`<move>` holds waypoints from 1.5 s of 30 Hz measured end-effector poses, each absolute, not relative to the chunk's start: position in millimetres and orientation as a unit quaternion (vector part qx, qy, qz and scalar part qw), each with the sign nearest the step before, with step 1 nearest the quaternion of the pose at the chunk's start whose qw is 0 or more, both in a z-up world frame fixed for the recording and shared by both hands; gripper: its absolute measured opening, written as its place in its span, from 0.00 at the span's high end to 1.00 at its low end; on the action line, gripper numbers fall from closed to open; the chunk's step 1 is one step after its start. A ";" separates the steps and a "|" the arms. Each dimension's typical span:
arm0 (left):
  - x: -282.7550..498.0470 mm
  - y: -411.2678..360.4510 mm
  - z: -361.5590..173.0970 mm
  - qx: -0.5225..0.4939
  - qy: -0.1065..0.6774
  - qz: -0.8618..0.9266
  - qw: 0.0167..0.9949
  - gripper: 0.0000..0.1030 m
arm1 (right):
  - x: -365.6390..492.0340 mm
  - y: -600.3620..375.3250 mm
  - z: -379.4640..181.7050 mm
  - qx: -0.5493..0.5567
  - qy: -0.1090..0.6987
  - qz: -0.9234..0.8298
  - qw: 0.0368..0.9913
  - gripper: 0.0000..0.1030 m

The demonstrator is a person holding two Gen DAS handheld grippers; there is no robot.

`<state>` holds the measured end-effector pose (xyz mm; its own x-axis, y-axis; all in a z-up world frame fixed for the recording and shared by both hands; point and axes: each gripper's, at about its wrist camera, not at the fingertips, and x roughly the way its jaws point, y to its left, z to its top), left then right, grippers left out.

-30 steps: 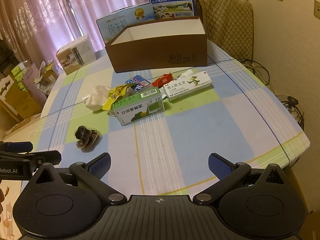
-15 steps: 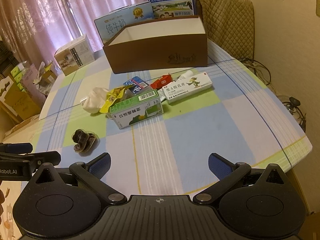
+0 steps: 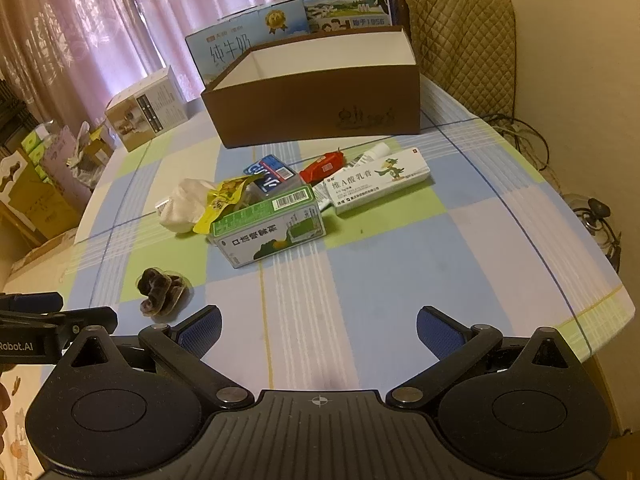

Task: Organize objects
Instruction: 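Move the left tool toward the dark scrunchie in the clear bag, then close the left gripper on the scrunchie bag and lift it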

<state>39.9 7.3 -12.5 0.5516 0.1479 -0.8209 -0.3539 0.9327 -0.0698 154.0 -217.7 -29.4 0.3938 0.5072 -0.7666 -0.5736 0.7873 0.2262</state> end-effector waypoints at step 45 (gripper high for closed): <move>116.1 53.0 -111.3 -0.091 0.498 0.202 0.838 0.30 | 260.2 -227.6 -61.4 -0.028 0.490 0.304 0.817 0.02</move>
